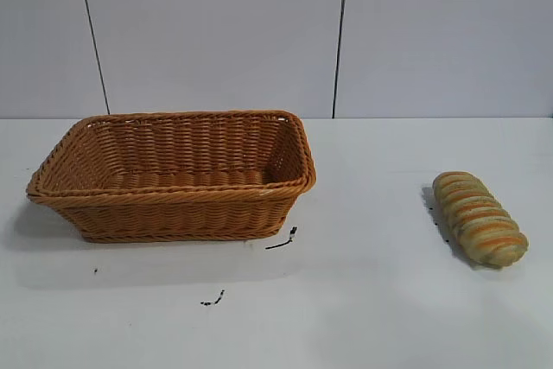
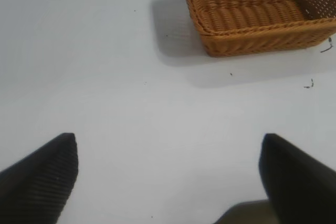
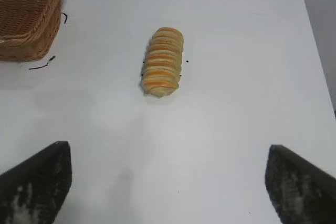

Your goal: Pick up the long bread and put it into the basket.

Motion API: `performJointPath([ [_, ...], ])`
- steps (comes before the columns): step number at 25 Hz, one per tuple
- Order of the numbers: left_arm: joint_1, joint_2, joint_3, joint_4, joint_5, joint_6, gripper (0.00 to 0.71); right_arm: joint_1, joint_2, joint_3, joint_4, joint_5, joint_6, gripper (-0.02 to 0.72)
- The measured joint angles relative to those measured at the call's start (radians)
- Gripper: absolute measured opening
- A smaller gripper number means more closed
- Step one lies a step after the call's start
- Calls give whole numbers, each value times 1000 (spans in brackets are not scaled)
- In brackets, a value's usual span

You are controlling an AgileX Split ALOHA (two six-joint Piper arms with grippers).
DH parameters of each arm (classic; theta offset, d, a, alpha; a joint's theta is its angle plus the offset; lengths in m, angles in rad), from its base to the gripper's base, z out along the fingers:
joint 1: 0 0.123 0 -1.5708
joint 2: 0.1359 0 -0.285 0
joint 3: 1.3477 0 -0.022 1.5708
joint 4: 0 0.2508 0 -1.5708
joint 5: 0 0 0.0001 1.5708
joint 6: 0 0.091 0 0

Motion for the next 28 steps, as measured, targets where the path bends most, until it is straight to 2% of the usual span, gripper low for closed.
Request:
performJointPath([
  [9,0,0,0,0,0,0,696,0,587,-265,-1,-8,19,693],
  [14,0,0,0,0,0,0,696,4,791,-421,-4,-14,22,693],
  [18,0,0,0,0,0,0,696,38,894,-509,-29,-19,23,693],
  [28,0,0,0,0,0,0,696,58,1097,-554,-29,-154,58,693],
])
